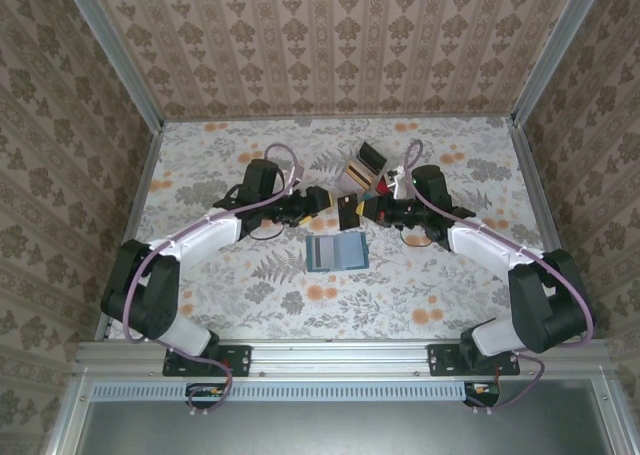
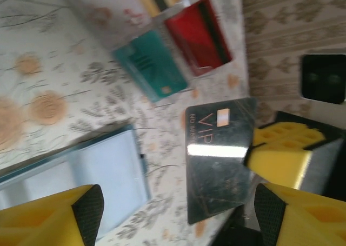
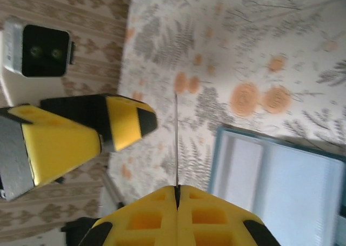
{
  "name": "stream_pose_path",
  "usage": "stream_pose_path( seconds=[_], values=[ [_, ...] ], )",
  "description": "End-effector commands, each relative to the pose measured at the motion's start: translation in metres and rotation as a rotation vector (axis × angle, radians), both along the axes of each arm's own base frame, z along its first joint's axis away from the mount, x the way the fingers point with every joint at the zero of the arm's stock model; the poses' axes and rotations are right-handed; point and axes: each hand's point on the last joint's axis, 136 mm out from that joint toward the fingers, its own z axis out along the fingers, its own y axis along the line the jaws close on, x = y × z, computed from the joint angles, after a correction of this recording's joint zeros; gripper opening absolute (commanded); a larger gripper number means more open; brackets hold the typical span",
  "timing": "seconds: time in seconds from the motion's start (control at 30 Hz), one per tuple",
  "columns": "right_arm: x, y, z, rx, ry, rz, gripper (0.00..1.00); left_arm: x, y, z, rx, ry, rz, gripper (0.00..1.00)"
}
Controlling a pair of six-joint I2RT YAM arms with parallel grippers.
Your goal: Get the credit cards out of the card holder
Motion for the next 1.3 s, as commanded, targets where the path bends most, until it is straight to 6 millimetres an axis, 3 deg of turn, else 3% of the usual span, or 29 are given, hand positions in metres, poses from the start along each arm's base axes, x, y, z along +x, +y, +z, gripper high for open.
stream_pose_path(
  seconds=[0.0, 0.13, 0.33, 0.5, 0.57, 0.67, 0.8, 0.93, 1.17, 1.27],
  values=[
    [0.000, 0.012, 0.036, 0.177, -0.003, 0.051, 0.00, -0.003, -0.012, 0.032, -0.144, -0.029, -0.049, 0.78],
    [0.003, 0.016, 0.056, 0.267, -0.008, 0.071, 0.00, -0.001, -0.018, 0.048, -0.209, -0.036, -0.071, 0.74],
    [0.003, 0.018, 0.070, 0.319, -0.002, 0.091, 0.00, 0.000, -0.023, 0.081, -0.325, -0.073, -0.085, 0.44],
    [0.003, 0.018, 0.077, 0.347, 0.006, 0.092, 0.00, 0.001, -0.023, 0.092, -0.337, -0.086, -0.079, 0.17],
    [0.002, 0.018, 0.077, 0.357, 0.022, 0.086, 0.08, 0.002, -0.022, 0.094, -0.343, -0.080, -0.060, 0.09],
    [0.002, 0.018, 0.078, 0.376, 0.039, 0.064, 0.34, 0.007, -0.022, 0.101, -0.359, -0.076, -0.019, 0.06],
    [0.001, 0.023, 0.085, 0.411, 0.053, 0.067, 0.40, 0.012, -0.024, 0.106, -0.388, -0.060, 0.039, 0.06],
    [0.003, 0.027, 0.091, 0.439, 0.051, 0.051, 0.35, 0.018, -0.025, 0.106, -0.398, -0.043, 0.085, 0.06],
    [0.010, 0.028, 0.087, 0.441, 0.066, 0.008, 0.08, 0.023, -0.024, 0.100, -0.417, -0.021, 0.131, 0.05],
    [0.015, 0.024, 0.084, 0.407, 0.036, -0.013, 0.00, 0.022, -0.019, 0.090, -0.390, -0.002, 0.142, 0.16]
  ],
)
